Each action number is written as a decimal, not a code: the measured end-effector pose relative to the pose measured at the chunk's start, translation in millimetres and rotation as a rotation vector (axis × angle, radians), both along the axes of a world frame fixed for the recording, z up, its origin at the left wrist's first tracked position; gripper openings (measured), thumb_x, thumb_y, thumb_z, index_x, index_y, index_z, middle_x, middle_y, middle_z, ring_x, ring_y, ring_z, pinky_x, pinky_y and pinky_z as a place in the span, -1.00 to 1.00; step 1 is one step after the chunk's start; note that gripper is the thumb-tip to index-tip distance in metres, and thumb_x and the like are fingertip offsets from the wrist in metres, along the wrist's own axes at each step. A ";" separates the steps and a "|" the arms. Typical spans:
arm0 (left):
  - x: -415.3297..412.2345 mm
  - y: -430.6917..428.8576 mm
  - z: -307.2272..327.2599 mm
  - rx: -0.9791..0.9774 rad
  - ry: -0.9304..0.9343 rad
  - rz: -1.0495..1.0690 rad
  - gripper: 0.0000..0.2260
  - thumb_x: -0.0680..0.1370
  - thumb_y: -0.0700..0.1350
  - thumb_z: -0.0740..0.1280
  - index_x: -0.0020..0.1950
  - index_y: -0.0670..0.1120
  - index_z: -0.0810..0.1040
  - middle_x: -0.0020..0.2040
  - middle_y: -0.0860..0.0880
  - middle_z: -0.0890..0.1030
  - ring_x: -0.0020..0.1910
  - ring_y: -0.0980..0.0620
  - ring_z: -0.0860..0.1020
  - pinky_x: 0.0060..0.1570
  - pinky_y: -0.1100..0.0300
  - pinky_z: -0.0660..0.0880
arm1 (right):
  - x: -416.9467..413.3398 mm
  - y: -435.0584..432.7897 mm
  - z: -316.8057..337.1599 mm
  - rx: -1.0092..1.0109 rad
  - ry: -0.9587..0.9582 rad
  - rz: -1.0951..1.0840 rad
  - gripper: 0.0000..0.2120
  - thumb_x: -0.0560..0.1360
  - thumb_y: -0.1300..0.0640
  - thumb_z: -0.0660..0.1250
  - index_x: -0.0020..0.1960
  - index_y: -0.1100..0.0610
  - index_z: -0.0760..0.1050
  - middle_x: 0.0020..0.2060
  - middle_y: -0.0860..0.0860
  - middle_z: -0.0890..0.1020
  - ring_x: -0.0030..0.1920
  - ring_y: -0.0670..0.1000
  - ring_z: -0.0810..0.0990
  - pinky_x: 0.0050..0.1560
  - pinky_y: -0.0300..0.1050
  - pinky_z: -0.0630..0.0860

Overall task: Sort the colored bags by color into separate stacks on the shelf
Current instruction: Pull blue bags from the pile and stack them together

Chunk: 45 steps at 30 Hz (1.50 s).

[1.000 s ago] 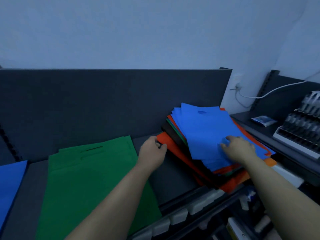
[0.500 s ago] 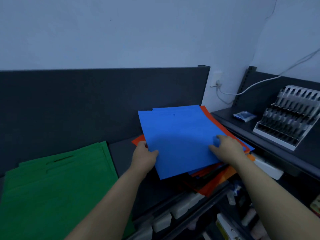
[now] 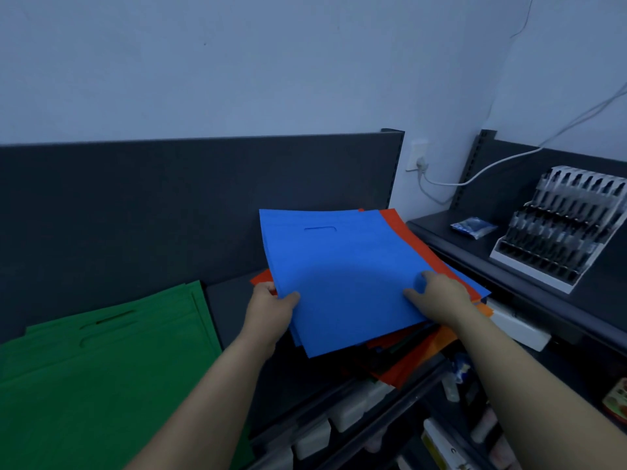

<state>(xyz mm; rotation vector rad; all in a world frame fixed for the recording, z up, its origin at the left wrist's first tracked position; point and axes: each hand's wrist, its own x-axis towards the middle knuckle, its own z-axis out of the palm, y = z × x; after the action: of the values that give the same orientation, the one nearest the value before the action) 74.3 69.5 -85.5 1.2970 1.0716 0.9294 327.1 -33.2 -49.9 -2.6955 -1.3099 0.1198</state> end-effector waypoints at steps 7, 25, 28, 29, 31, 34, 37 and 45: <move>-5.8 -6.2 0.9 0.015 0.018 0.036 -0.85 0.54 -0.29 0.28 -0.11 -0.05 0.41 -0.14 -0.01 0.53 -0.18 -0.03 0.53 -0.14 0.09 0.49 | -5.6 5.8 -1.7 0.176 0.102 0.111 -0.50 0.56 -0.02 0.27 0.43 0.15 0.27 0.16 0.09 0.54 0.13 0.15 0.52 0.15 0.08 0.46; -10.1 -24.2 7.3 0.010 0.034 -0.017 -0.83 0.57 -0.22 0.30 -0.11 0.01 0.37 -0.16 0.11 0.47 -0.20 0.11 0.49 -0.29 0.23 0.45 | -8.2 6.4 -4.3 0.194 0.214 0.079 -0.58 0.55 -0.06 0.26 0.29 0.17 0.36 0.09 0.10 0.54 0.09 0.17 0.50 0.19 0.09 0.39; -9.1 -27.5 8.4 0.001 0.034 -0.033 -0.78 0.58 -0.24 0.29 -0.18 0.03 0.37 -0.18 0.10 0.49 -0.22 0.11 0.49 -0.27 0.23 0.46 | -8.2 3.1 -2.9 0.100 0.046 0.081 -0.63 0.57 -0.09 0.18 0.22 0.15 0.38 0.01 0.07 0.55 0.03 0.15 0.49 0.13 0.04 0.27; -8.8 -27.2 7.7 -0.012 0.036 -0.029 -0.80 0.57 -0.24 0.29 -0.16 0.01 0.38 -0.17 0.09 0.49 -0.21 0.10 0.50 -0.28 0.22 0.46 | -8.3 2.2 -3.3 0.068 0.018 0.091 -0.64 0.58 -0.10 0.16 0.23 0.14 0.37 0.01 0.07 0.55 0.01 0.14 0.49 0.18 0.06 0.26; -9.2 -25.7 5.8 -0.045 0.032 0.007 -0.88 0.56 -0.24 0.32 -0.04 -0.05 0.41 -0.12 0.05 0.51 -0.18 0.08 0.51 -0.31 0.20 0.46 | -8.0 2.4 -4.0 0.039 0.029 0.105 -0.65 0.60 -0.11 0.11 0.23 0.11 0.35 0.01 0.06 0.55 -0.05 0.12 0.47 0.29 0.13 0.25; -13.3 -22.6 3.9 -0.056 0.049 0.102 -0.79 0.51 -0.26 0.35 0.09 -0.11 0.41 -0.10 0.03 0.53 -0.18 0.06 0.53 -0.35 0.20 0.43 | -9.4 1.2 -3.7 -0.001 0.060 0.123 -0.66 0.62 -0.12 0.03 0.14 0.06 0.43 -0.03 0.03 0.55 -0.06 0.10 0.46 0.39 0.22 0.16; -23.5 -19.0 3.5 -0.077 0.057 0.171 -0.77 0.48 -0.30 0.36 0.09 -0.14 0.43 -0.04 -0.05 0.56 -0.14 -0.04 0.57 -0.26 0.16 0.50 | -12.2 -2.3 -5.7 -0.001 0.092 0.134 -0.56 0.64 -0.14 -0.06 0.10 0.04 0.53 -0.03 0.02 0.60 0.01 0.10 0.51 0.46 0.25 -0.01; -49.5 -23.4 5.1 -0.067 0.119 0.097 -0.71 0.49 -0.23 0.37 0.13 -0.11 0.34 0.00 -0.03 0.52 -0.08 -0.04 0.55 -0.27 0.15 0.49 | -26.2 0.8 1.8 0.018 0.179 0.154 -0.57 0.61 -0.19 0.03 0.06 0.05 0.56 -0.03 0.01 0.59 0.03 0.07 0.52 0.39 0.23 0.07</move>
<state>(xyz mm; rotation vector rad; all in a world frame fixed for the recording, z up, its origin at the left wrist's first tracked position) 24.8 46.1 -80.4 1.2667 1.2572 0.8888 300.8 -32.3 -48.1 -2.4989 -1.4518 0.3552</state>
